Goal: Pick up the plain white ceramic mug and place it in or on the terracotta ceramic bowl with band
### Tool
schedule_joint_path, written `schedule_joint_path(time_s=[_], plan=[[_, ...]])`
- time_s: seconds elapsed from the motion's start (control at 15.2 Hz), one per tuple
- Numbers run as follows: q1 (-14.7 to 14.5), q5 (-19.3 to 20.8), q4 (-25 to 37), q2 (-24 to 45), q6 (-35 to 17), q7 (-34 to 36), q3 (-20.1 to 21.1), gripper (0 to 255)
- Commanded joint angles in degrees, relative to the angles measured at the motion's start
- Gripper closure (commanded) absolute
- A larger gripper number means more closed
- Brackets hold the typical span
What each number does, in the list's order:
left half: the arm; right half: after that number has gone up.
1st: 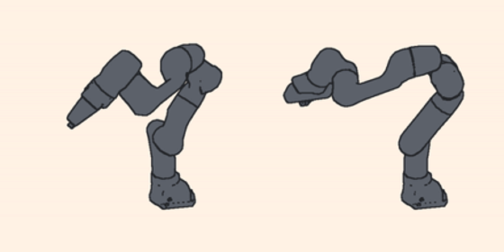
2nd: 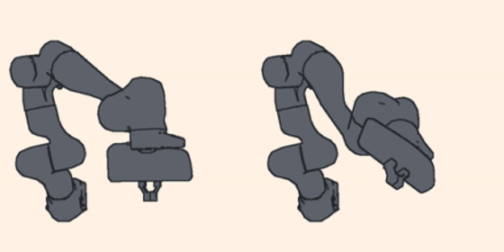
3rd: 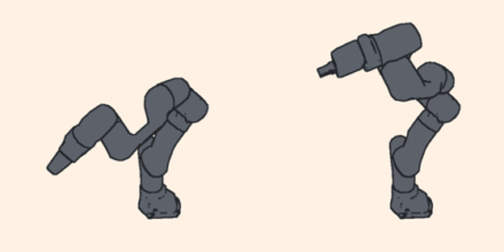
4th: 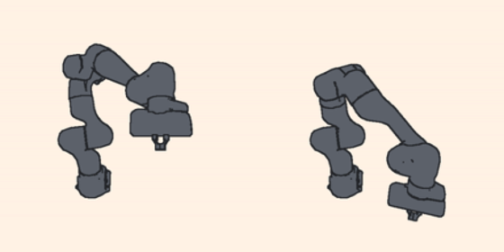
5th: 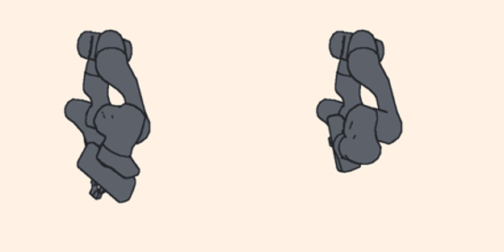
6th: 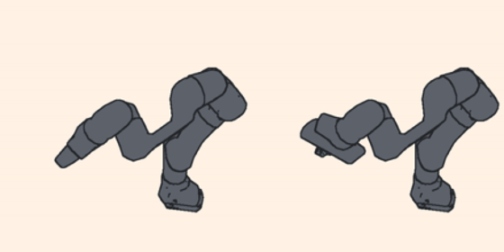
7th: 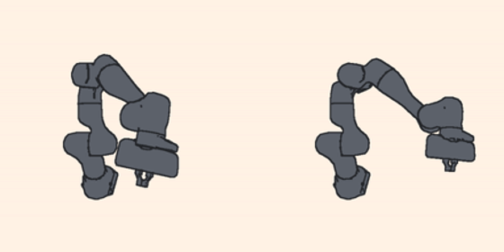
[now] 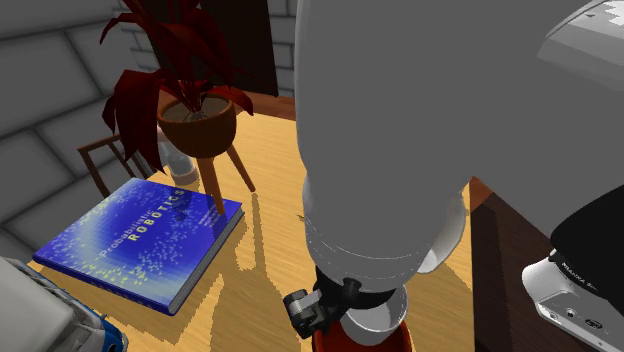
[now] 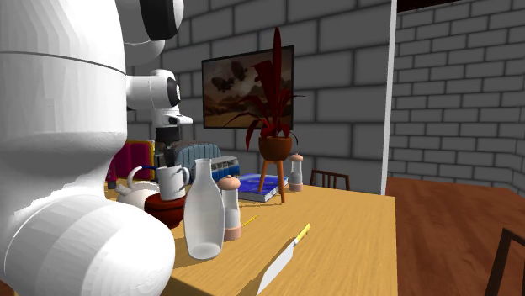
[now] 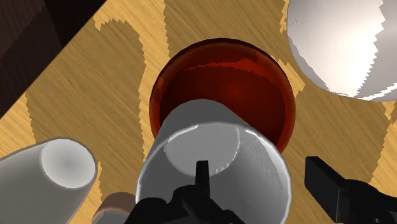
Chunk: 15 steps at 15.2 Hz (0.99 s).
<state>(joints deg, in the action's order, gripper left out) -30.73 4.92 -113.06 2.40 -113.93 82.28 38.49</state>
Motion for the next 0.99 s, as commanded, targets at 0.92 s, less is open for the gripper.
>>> schedule_joint_path(time_s=[0.92], plan=[[0.04,-1.28,5.77,-1.63,7.0,-0.91,0.07,0]])
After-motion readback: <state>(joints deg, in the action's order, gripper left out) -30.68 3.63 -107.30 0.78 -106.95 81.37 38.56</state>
